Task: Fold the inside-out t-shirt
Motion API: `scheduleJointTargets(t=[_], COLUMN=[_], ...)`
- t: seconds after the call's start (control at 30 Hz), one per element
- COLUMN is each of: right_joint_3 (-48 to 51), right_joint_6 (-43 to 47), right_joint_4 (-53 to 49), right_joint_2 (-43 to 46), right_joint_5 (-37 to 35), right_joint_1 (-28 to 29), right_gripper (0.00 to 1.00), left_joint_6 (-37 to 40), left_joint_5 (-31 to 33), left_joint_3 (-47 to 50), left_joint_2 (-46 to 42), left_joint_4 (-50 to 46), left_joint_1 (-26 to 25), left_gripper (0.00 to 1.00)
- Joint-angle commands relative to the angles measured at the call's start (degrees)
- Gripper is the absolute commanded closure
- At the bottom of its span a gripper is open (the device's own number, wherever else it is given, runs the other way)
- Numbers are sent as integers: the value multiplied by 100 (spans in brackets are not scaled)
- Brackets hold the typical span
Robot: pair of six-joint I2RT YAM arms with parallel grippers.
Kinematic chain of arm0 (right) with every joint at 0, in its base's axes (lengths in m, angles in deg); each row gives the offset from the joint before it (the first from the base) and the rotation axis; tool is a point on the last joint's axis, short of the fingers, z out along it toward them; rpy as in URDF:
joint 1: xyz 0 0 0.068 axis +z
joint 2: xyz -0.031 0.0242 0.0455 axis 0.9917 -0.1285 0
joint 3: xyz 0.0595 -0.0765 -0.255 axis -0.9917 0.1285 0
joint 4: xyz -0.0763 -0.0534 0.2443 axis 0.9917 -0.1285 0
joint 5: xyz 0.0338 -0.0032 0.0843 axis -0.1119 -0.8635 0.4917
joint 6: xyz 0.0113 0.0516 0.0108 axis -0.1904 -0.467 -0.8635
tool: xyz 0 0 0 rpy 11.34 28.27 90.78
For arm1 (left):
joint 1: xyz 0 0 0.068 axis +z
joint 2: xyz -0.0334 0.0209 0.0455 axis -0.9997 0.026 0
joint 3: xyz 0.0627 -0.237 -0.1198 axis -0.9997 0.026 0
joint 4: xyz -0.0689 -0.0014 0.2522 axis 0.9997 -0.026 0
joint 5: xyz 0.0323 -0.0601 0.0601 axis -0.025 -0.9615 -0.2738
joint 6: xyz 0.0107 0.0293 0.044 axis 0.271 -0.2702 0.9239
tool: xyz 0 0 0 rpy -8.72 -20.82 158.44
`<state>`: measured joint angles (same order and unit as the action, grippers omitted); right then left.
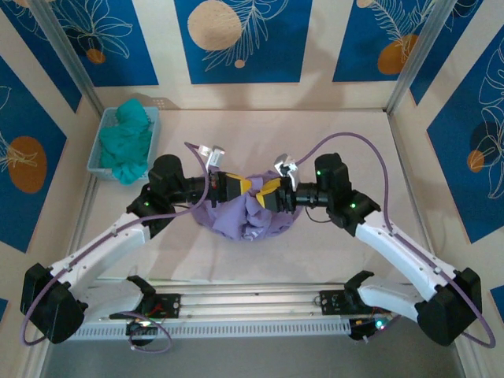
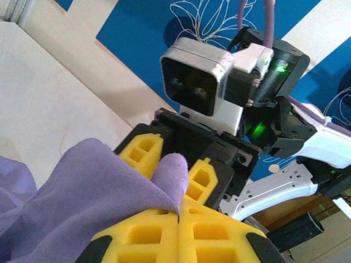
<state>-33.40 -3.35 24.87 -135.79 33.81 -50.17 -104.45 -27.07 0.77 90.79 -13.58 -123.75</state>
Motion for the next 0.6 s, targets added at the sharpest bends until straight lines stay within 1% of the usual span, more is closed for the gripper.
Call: scheduleJointTargets(t=[0.0,0.13,0.27,0.33,0.37,0.5,0.57], right_joint_3=[-26,-32,-26,-10,-11,-14,-15], right_joint_6=[72,112,231,249,261,242,212], right_joint_4=[521,581,480,511,536,566,485], right_joint_2=[-98,-180,-163,-146,-154,-87,44], right_joint_5=[219,294,149,245,367,889,1056], right_joint_1=[-45,-45,-71,-89,-88,-89,-106], right_gripper=[65,65,65,65,69,99,100], left_joint_6=[206,250,247,249,260,376,506], left_joint_5=[-31,-13,-14,-7,2,204,434], left_joint_3=[-207,-212,-194,-202,-203,-233,-271], left_joint_2=[-111,-106,-97,-88,-88,-69,-71], left_joint_4=[-32,-58,-39,-42,-46,-252,-479], left_joint_1=[44,44,48,46,47,59,61], left_gripper=[100,100,100,100,100,100,100])
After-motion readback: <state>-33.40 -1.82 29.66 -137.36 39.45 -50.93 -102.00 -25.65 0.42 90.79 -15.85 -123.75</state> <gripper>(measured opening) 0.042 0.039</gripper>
